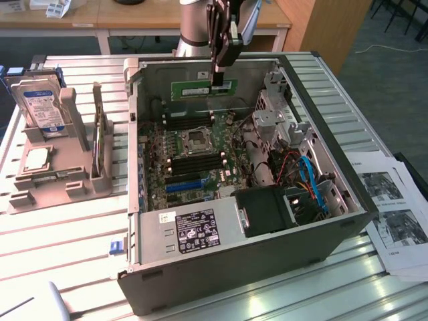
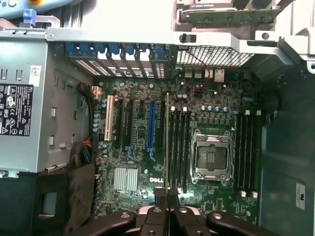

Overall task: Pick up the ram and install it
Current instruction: 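Pick up the ram and move it above insertion slot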

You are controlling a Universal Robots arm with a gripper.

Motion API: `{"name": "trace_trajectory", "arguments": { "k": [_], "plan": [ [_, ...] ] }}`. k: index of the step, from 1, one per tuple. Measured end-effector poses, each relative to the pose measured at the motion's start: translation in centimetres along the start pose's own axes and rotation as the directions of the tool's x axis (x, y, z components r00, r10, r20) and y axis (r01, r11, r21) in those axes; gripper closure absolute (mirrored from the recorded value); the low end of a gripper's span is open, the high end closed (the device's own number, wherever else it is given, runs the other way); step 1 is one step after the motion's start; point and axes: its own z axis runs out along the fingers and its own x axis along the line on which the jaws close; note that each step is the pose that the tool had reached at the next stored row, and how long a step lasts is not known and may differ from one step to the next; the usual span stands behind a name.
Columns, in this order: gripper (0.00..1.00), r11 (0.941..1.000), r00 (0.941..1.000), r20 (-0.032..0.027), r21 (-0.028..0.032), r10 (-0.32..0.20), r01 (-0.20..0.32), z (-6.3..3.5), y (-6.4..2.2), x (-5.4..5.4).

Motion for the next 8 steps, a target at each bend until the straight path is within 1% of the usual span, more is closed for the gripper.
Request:
{"name": "trace_trajectory", "arguments": {
  "k": [1, 2, 8],
  "plan": [
    [0.88, 1.0000, 1.0000, 0.0001, 0.0000, 0.000, 0.000, 0.15, -0.01, 0.0],
    [0.88, 1.0000, 1.0000, 0.0001, 0.0001, 0.000, 0.000, 1.73, -0.08, -0.1],
    [0.88, 1.0000, 1.0000, 0.0001, 0.0000, 0.000, 0.000, 2.83, -0.13, -0.1]
  ]
}}
